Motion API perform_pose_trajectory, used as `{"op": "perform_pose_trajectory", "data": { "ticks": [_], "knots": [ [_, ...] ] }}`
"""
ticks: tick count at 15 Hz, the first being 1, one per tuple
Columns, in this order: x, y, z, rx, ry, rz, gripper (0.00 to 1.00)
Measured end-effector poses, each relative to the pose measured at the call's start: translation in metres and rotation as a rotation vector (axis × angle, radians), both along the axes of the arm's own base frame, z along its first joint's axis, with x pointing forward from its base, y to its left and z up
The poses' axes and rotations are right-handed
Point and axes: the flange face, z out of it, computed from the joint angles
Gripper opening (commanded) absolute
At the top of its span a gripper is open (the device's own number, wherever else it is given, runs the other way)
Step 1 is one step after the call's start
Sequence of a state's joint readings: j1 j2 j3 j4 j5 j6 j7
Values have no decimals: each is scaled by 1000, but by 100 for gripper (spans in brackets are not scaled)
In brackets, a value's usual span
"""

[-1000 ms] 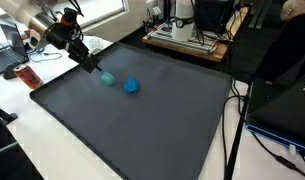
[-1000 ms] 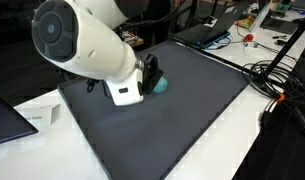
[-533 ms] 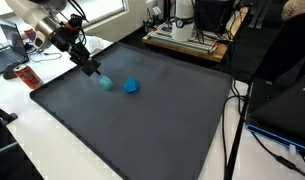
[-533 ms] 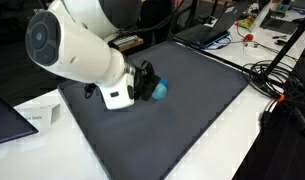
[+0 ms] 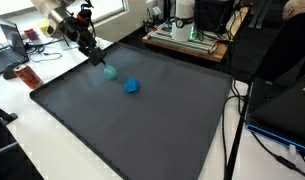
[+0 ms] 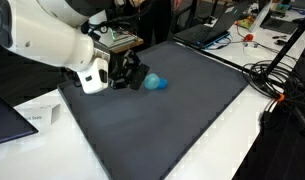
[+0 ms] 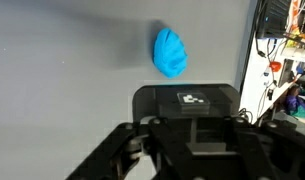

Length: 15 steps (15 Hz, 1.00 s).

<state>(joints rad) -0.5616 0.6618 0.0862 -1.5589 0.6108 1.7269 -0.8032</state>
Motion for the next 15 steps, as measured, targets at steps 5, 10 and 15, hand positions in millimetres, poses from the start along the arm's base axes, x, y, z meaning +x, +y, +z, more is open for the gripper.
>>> {"op": "perform_pose_trajectory", "data": {
  "ticks": [5, 10, 15],
  "knots": [
    [-42, 11, 2, 10, -85, -61, 22],
    [-74, 35, -5, -16, -215, -157, 22],
    [-99, 56, -4, -53, -343, -259, 22]
  ]
}}
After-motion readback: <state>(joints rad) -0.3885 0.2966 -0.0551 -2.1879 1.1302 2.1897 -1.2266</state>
